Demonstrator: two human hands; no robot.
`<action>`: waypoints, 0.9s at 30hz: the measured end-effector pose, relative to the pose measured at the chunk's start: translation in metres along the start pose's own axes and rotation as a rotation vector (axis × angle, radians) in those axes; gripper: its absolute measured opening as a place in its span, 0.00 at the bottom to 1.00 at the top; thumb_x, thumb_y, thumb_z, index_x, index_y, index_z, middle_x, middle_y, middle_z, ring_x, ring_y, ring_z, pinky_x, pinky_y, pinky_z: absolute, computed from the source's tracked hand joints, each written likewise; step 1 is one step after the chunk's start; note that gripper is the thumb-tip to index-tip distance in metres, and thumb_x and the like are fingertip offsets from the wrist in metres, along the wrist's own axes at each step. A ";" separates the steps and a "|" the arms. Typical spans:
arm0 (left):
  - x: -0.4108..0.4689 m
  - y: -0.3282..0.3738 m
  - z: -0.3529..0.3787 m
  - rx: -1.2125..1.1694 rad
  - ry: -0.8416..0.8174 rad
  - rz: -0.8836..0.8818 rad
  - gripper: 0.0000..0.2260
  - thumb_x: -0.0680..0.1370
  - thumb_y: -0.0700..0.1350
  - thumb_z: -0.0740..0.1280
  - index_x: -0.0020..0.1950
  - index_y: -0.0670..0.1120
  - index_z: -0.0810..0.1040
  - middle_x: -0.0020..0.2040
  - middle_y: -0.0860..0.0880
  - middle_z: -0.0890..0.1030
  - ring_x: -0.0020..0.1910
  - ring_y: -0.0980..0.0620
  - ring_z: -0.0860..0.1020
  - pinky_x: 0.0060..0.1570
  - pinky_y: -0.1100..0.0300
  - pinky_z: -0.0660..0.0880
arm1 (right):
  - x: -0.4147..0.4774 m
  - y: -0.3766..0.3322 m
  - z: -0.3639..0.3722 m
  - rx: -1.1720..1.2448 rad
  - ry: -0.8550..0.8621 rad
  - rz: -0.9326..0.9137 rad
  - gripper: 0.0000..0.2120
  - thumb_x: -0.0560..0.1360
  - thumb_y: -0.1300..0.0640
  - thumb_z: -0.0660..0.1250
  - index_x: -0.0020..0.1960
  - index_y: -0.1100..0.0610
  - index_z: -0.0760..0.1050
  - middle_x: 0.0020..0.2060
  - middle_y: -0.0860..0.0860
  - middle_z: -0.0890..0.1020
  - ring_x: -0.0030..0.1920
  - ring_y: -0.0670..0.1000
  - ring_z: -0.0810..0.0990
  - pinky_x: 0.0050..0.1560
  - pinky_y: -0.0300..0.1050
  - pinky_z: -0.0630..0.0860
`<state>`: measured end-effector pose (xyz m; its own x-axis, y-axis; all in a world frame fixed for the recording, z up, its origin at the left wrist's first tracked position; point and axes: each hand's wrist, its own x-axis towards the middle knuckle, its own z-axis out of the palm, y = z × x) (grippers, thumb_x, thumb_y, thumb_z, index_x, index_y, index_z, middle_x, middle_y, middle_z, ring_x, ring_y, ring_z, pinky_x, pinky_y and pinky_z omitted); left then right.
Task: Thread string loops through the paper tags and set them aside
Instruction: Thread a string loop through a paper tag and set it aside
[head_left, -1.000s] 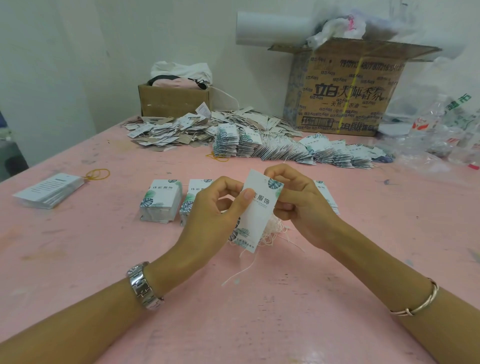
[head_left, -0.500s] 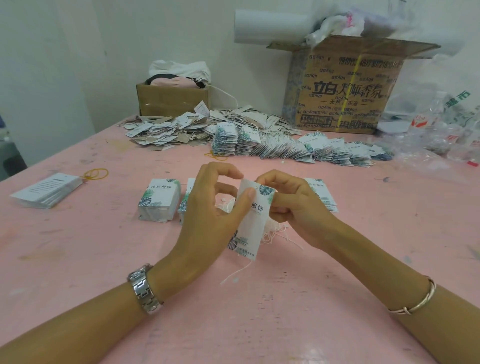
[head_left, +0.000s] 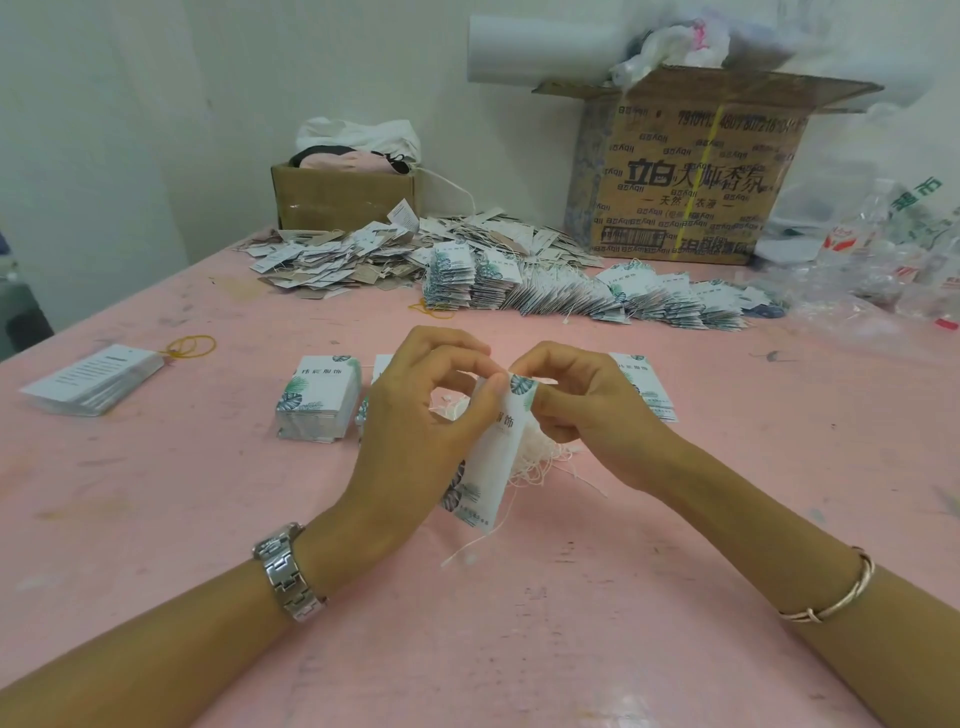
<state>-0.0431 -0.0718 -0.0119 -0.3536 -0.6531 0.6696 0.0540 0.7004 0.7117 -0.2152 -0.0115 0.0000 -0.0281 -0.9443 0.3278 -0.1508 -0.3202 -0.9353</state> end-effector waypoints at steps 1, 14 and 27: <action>0.000 -0.001 0.000 -0.005 -0.003 -0.019 0.00 0.77 0.45 0.71 0.46 0.50 0.82 0.53 0.56 0.76 0.46 0.56 0.80 0.35 0.62 0.78 | 0.001 0.000 -0.002 -0.049 -0.019 -0.002 0.02 0.75 0.59 0.67 0.45 0.56 0.78 0.30 0.47 0.74 0.24 0.42 0.62 0.26 0.33 0.61; 0.003 -0.009 -0.004 0.078 -0.028 -0.186 0.02 0.72 0.49 0.70 0.39 0.54 0.81 0.50 0.59 0.78 0.47 0.65 0.76 0.48 0.63 0.74 | 0.004 -0.004 -0.050 -0.264 0.037 0.034 0.05 0.72 0.53 0.72 0.39 0.52 0.82 0.28 0.48 0.72 0.31 0.46 0.65 0.33 0.35 0.62; 0.004 -0.013 -0.007 0.069 0.029 -0.218 0.07 0.66 0.54 0.71 0.36 0.52 0.80 0.42 0.63 0.81 0.45 0.58 0.75 0.46 0.73 0.66 | 0.008 0.019 -0.087 -0.213 0.233 0.103 0.15 0.67 0.46 0.75 0.45 0.57 0.86 0.26 0.48 0.70 0.28 0.48 0.64 0.31 0.40 0.63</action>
<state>-0.0385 -0.0861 -0.0172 -0.3233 -0.7984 0.5080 -0.0849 0.5591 0.8247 -0.3039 -0.0186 -0.0035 -0.2755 -0.9203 0.2778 -0.3381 -0.1778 -0.9242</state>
